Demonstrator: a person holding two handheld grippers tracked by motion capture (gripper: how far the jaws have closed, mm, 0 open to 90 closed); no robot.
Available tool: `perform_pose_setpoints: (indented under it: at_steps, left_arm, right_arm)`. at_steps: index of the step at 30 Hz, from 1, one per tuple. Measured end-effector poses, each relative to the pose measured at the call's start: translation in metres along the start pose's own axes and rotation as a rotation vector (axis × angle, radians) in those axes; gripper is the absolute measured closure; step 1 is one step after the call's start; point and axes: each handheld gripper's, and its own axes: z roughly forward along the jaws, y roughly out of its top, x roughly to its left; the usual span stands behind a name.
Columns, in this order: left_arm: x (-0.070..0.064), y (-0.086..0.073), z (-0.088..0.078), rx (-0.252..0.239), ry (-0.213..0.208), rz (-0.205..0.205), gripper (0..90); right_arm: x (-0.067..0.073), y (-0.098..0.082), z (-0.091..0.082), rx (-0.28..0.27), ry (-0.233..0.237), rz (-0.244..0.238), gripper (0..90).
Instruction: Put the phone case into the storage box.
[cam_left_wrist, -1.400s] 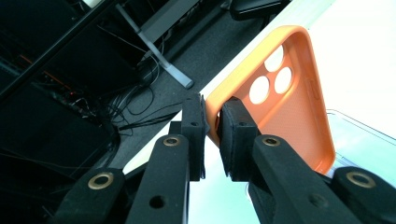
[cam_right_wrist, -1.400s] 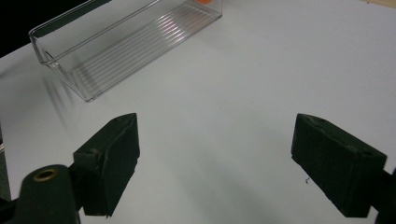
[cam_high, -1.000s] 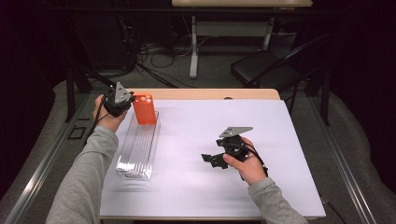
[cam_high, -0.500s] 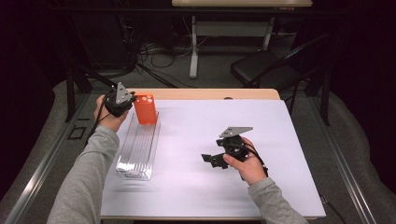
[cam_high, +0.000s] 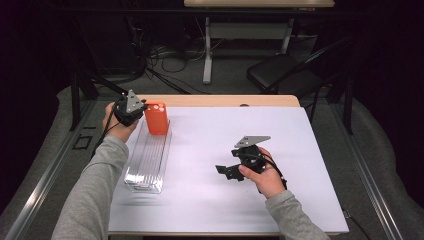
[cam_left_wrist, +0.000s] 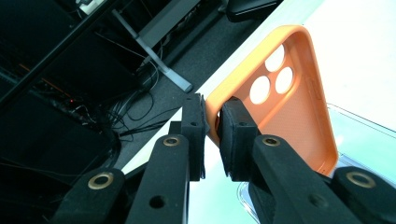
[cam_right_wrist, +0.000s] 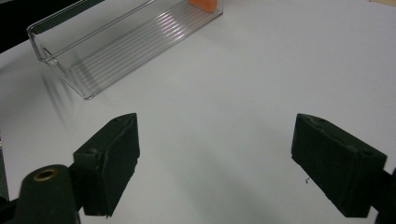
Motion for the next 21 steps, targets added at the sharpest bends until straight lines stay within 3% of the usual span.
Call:
perform_pose_setpoints:
  at_steps: [21]
  left_arm:
    - [0.0034,-0.0032,-0.0003,0.02,0.002,-0.016,80.0]
  right_arm:
    - [0.0002,-0.0001,0.0002,0.001,0.0,0.001,15.1]
